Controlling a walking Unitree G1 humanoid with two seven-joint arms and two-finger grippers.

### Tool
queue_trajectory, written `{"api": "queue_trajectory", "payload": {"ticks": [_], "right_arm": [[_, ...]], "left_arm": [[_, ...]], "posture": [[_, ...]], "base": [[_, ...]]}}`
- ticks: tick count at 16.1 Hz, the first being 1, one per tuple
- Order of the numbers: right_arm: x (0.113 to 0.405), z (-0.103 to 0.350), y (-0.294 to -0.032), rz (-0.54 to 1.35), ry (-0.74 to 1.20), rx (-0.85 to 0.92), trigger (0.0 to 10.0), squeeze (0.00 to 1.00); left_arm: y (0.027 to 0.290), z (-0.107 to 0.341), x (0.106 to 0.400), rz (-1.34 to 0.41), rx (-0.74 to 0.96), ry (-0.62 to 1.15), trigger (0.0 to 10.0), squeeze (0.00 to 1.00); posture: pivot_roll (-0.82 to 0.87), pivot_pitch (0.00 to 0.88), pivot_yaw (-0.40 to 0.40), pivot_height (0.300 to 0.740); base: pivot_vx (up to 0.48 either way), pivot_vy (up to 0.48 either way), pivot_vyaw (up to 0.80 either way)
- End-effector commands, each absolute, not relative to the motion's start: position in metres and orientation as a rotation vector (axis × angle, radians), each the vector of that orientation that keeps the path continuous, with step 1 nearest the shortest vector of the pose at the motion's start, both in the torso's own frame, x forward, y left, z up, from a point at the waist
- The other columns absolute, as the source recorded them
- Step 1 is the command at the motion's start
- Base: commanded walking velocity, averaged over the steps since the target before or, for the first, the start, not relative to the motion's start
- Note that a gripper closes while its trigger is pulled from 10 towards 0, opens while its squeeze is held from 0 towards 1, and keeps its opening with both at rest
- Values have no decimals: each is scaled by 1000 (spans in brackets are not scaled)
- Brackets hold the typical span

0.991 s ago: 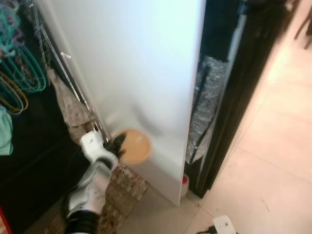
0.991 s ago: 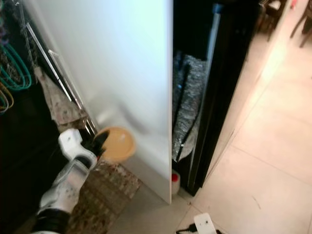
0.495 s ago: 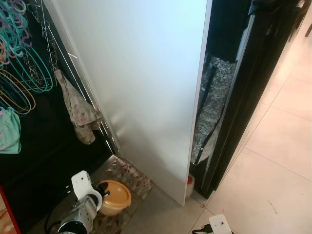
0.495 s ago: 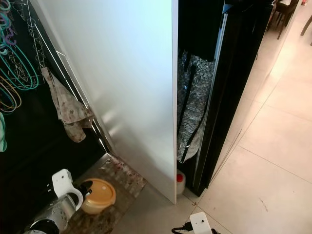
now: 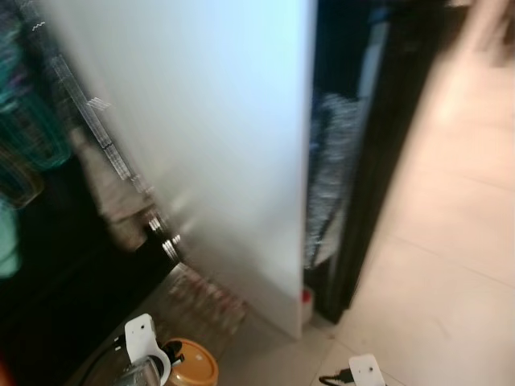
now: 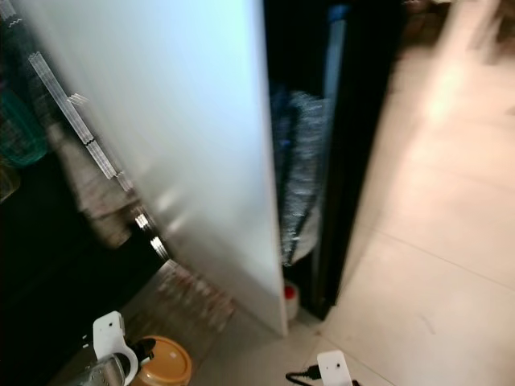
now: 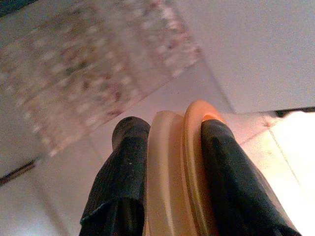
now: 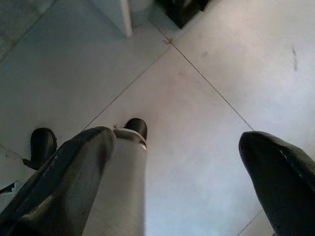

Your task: Restocking fridge

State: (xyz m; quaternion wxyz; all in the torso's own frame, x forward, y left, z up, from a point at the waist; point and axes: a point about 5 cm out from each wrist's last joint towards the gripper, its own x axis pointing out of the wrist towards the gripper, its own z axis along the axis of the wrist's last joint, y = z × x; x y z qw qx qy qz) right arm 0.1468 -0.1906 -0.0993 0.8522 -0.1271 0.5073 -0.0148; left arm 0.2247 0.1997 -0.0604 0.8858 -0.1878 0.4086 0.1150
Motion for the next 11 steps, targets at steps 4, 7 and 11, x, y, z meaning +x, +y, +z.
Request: {"api": "queue_trajectory", "payload": {"ticks": [4, 7, 11], "right_arm": [[142, -101, -187, -11, 1082, -266, 10000, 0], [140, -102, -189, -3, 1088, -277, 10000, 0], [139, -102, -190, 3, 1091, -284, 10000, 0]], "left_arm": [[209, -65, 215, 262, -369, 868, 10000, 0], [209, -69, 207, 250, -366, 890, 10000, 0], [211, -75, 196, 261, -357, 918, 10000, 0]], "posture": [[-67, 0, 138, 740], [-65, 0, 131, 740], [-77, 0, 130, 740]], "base": [[0, 0, -788], [0, 0, -783], [0, 0, -781]]}}
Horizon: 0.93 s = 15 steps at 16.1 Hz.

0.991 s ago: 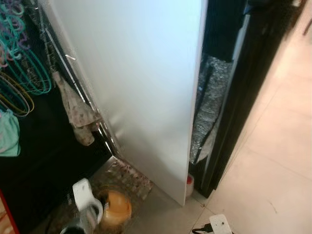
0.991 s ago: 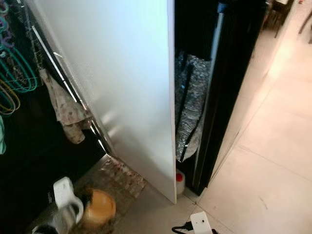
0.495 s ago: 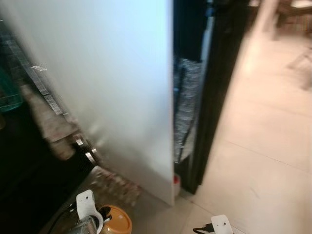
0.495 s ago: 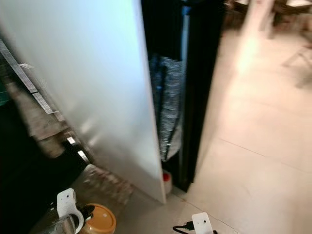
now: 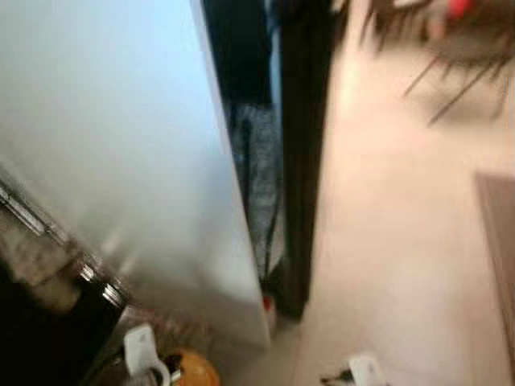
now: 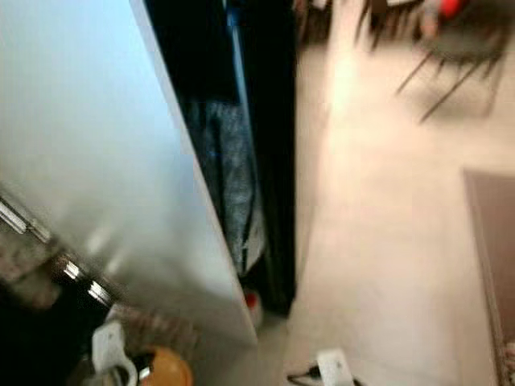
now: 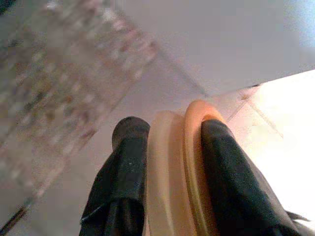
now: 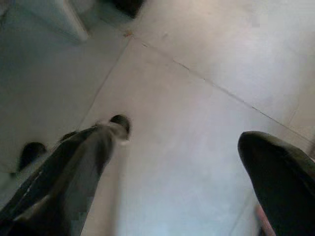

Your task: Restocking fridge

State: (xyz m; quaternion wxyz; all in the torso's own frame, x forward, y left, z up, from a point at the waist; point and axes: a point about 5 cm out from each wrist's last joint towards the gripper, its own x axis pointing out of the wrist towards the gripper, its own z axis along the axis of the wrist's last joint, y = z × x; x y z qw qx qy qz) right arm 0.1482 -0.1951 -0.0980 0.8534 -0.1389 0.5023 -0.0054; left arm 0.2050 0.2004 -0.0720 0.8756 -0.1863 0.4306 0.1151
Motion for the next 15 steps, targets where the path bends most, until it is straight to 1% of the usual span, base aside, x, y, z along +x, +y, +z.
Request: {"api": "queue_trajectory", "payload": {"ticks": [1, 3, 4, 5, 7, 8, 9, 10, 12, 15], "right_arm": [[139, -102, -190, 5, 1084, -287, 10000, 0], [138, -102, -190, -31, 1068, -263, 10000, 0], [134, -102, -191, -167, 1034, -126, 10000, 0], [133, -102, -192, -231, 1013, -91, 10000, 0], [132, -98, -199, -447, 927, 12, 10000, 0], [150, -86, -219, -519, 838, 0, 10000, 0], [168, -68, -252, -594, 714, -38, 10000, 0], [189, -46, -266, -588, 551, -91, 10000, 0], [208, -28, -263, -550, 414, -91, 10000, 0], [238, 2, -250, -452, 230, -51, 10000, 0]], "left_arm": [[211, -75, 195, 262, -356, 921, 10000, 0], [212, -77, 192, 269, -355, 927, 10000, 0], [214, -78, 190, 283, -358, 929, 10000, 0], [216, -78, 188, 291, -357, 931, 10000, 0], [219, -80, 183, 303, -350, 941, 10000, 0], [220, -80, 182, 306, -351, 943, 10000, 0], [221, -81, 180, 310, -350, 945, 10000, 0], [221, -81, 179, 314, -350, 947, 10000, 0], [221, -81, 179, 315, -350, 949, 10000, 0], [221, -81, 181, 345, -386, 939, 10000, 0]], "posture": [[-79, 0, 129, 740], [-83, 0, 121, 740], [-82, 0, 119, 740], [-97, 0, 120, 740], [-109, 0, 123, 740], [-112, 0, 123, 740], [-127, 0, 128, 740], [-132, 0, 130, 740], [-142, 0, 128, 740], [-142, 0, 129, 740]], "base": [[0, 0, 0], [0, 0, 0], [0, 0, 0], [0, 0, 0], [0, 0, 0], [0, 0, 0], [0, 0, 0], [0, 0, 0], [0, 0, 0], [0, 0, 0]]}}
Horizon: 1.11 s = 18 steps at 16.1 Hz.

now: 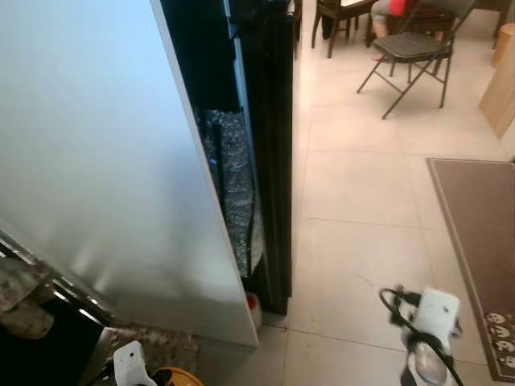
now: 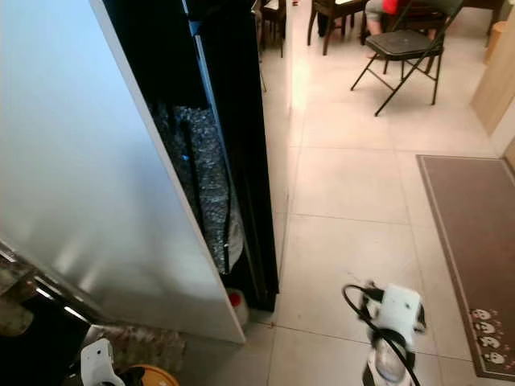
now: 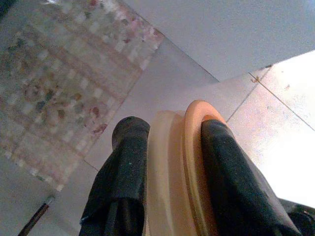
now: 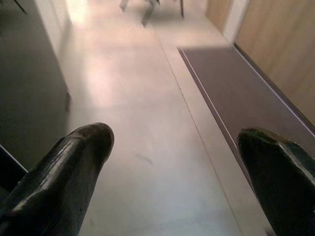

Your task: Restocking fridge

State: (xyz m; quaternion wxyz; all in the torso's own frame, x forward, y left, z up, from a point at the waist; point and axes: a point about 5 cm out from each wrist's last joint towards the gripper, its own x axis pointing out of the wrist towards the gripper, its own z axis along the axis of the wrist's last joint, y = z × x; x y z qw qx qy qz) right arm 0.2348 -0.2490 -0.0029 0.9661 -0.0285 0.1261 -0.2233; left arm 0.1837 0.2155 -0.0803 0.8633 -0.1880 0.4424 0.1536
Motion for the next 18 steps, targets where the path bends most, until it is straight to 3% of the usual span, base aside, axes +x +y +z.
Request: {"api": "queue_trajectory", "payload": {"ticks": [1, 4, 8, 18], "right_arm": [[252, 19, -240, -411, 143, -38, 10000, 0], [266, 54, -208, -365, -3, -3, 10000, 0], [271, 70, -186, -391, -26, 79, 10000, 0], [272, 85, -189, -408, -12, 58, 10000, 0]], "left_arm": [[222, -79, 183, 371, -421, 922, 10000, 0], [225, -76, 188, 388, -436, 901, 10000, 0], [224, -75, 191, 363, -418, 902, 10000, 0], [218, -76, 193, 326, -399, 915, 10000, 0]], "posture": [[-145, 0, 128, 740], [-132, 0, 125, 740], [-130, 0, 135, 740], [-127, 0, 130, 740]], "base": [[0, 0, 0], [0, 0, 0], [0, 0, 0], [0, 0, 0]]}}
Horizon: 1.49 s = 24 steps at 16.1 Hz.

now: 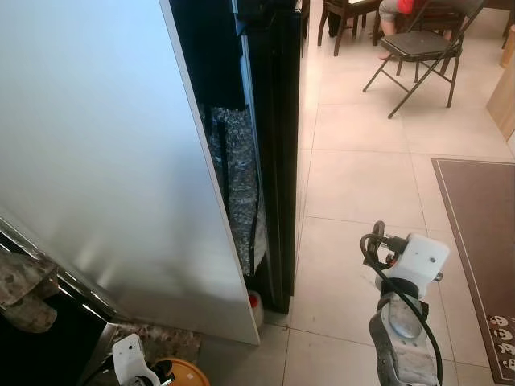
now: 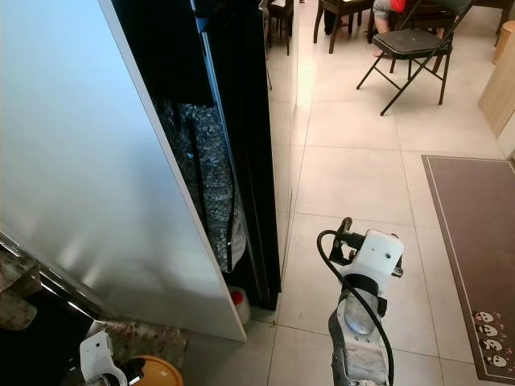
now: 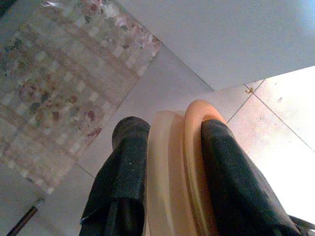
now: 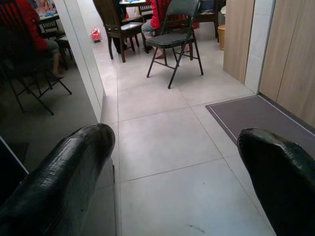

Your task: Restocking fridge

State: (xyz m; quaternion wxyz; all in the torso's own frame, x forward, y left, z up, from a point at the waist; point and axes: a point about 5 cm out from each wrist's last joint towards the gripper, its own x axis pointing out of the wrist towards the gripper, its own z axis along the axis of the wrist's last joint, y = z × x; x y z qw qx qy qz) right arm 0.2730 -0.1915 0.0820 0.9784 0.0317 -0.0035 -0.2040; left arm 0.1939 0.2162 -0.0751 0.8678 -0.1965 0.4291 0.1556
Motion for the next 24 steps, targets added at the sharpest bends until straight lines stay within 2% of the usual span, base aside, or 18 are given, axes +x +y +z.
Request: {"api": "queue_trajectory", "payload": {"ticks": [1, 10, 24], "right_arm": [[273, 86, -189, -405, -15, 47, 10000, 0], [279, 88, -192, -397, 2, 37, 10000, 0], [281, 91, -190, -396, -13, 49, 10000, 0]], "left_arm": [[218, -76, 192, 326, -401, 917, 10000, 0], [218, -78, 188, 333, -415, 923, 10000, 0], [218, -79, 186, 286, -366, 942, 10000, 0]], "posture": [[-123, 0, 129, 740], [-122, 0, 111, 740], [-123, 0, 114, 740]], "base": [[0, 266, 0], [0, 287, 0], [0, 0, 0]]}}
